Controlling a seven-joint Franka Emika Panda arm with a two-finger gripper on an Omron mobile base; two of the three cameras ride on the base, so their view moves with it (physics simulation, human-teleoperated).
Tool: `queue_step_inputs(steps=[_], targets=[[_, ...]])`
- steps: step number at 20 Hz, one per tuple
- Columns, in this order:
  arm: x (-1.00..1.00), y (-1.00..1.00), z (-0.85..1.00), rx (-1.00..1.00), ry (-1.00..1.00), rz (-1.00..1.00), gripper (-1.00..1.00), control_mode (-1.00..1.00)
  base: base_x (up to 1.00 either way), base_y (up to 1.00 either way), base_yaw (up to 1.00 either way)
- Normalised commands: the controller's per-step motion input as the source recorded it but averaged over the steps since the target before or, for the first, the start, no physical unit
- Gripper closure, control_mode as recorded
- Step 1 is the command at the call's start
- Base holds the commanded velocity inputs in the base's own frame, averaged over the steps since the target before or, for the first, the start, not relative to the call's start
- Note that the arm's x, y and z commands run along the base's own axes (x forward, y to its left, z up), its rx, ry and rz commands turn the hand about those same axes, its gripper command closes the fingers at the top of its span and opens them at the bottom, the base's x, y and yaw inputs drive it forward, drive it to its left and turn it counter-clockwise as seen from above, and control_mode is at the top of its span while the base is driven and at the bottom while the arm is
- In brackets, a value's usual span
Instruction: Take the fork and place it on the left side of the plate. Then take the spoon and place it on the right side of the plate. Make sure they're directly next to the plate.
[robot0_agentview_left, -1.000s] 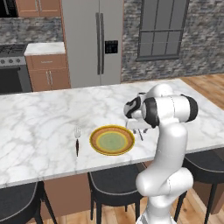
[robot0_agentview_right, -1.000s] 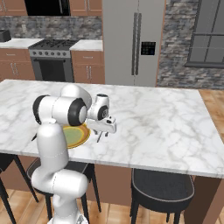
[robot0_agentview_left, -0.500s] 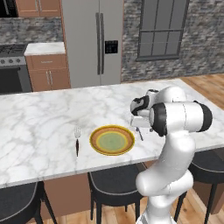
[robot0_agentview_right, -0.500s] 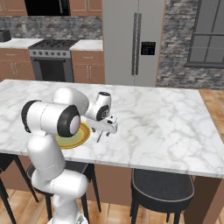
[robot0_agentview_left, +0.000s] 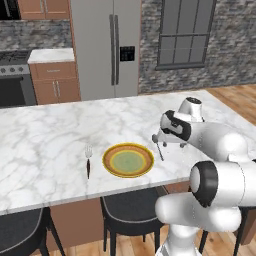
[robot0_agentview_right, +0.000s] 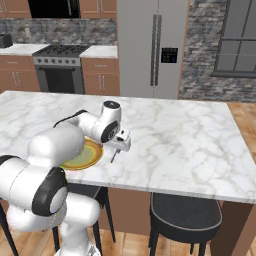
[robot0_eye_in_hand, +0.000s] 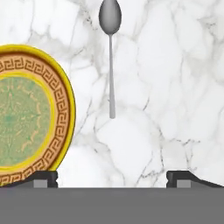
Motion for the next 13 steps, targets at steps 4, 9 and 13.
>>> queue_step_inputs(steps=[4, 9, 13], targets=[[-0.99, 0.07, 0.67, 0.01, -0.18, -0.01, -1.0, -1.0, 0.0, 0.0, 0.0], [-1.0, 0.14, 0.73, 0.0, -0.2, -0.01, -1.0, -1.0, 0.0, 0.0, 0.0], [-0.88, 0.18, 0.83, 0.0, -0.23, -0.01, -1.0, -1.0, 0.0, 0.0, 0.0]])
